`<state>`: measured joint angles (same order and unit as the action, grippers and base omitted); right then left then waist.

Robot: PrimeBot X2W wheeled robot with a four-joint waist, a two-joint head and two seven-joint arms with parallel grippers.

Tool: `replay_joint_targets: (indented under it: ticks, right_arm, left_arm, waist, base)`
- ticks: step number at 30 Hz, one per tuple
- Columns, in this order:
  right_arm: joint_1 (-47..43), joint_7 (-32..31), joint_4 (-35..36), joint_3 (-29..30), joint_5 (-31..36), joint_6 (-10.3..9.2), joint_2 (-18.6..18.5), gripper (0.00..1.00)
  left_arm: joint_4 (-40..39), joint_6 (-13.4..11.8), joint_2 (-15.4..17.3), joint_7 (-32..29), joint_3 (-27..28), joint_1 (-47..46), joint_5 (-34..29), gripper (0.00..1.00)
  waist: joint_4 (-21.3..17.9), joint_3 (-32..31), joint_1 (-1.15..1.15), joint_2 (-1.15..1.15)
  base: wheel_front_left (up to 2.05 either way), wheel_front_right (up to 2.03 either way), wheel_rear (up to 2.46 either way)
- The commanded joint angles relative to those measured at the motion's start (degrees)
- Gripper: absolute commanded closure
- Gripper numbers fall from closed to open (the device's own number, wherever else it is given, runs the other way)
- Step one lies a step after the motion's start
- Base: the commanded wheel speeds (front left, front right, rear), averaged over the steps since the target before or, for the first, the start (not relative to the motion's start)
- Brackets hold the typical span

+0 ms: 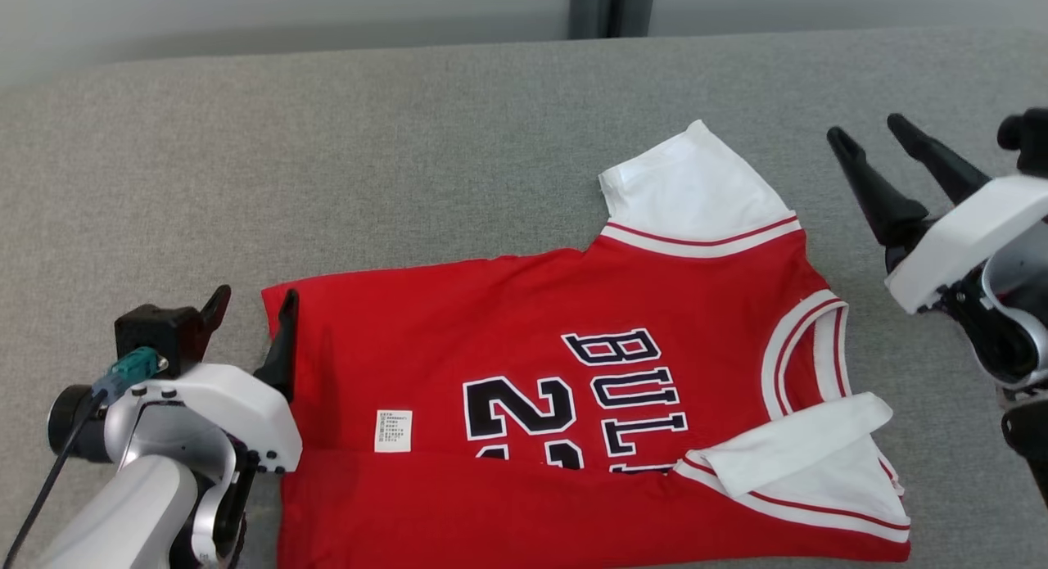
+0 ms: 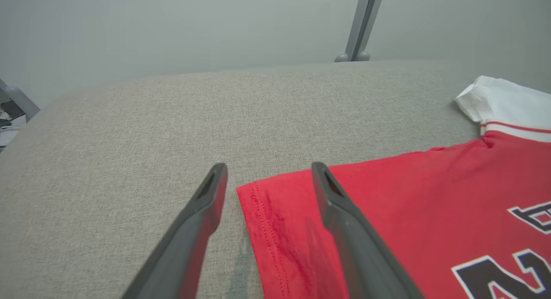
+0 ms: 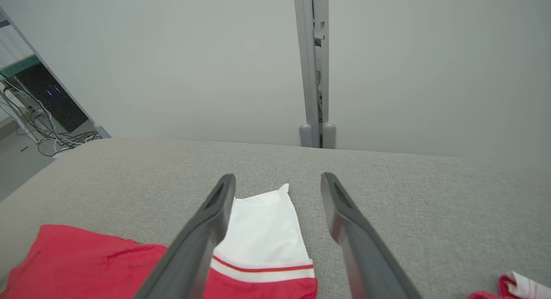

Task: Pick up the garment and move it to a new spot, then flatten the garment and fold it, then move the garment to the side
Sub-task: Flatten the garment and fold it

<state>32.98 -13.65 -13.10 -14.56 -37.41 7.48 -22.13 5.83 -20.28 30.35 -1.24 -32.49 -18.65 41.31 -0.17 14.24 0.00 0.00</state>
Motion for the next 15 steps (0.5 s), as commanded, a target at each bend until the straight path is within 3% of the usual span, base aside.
replay_joint_targets:
  ticks: [1, 9, 15]
  right_arm:
    - [2.6, 1.3, -1.9, -1.5, -0.8, 0.03, -0.9, 0.0]
    - [16.6, 3.2, -14.5, -13.2, -4.5, 0.03, -3.7, 0.0]
    - [24.9, -0.5, -24.4, -19.8, -7.4, 0.03, -4.4, 0.0]
  left_arm:
    - [1.0, 0.6, -0.4, -0.1, -0.2, -2.0, -0.4, 0.0]
    - [5.4, 2.1, -2.5, -3.5, -1.7, -8.6, -0.5, 0.0]
    - [5.9, 3.8, -3.6, -9.1, -3.6, -12.8, 0.7, 0.0]
  waist:
    - [1.5, 2.3, 0.0, 0.0]
    - [4.0, 7.0, 0.0, 0.0]
    - [6.5, 10.0, 0.0, 0.0]
  base:
    - [0.0, 0.0, 0.0]
    - [0.0, 0.0, 0.0]
    - [0.0, 0.0, 0.0]
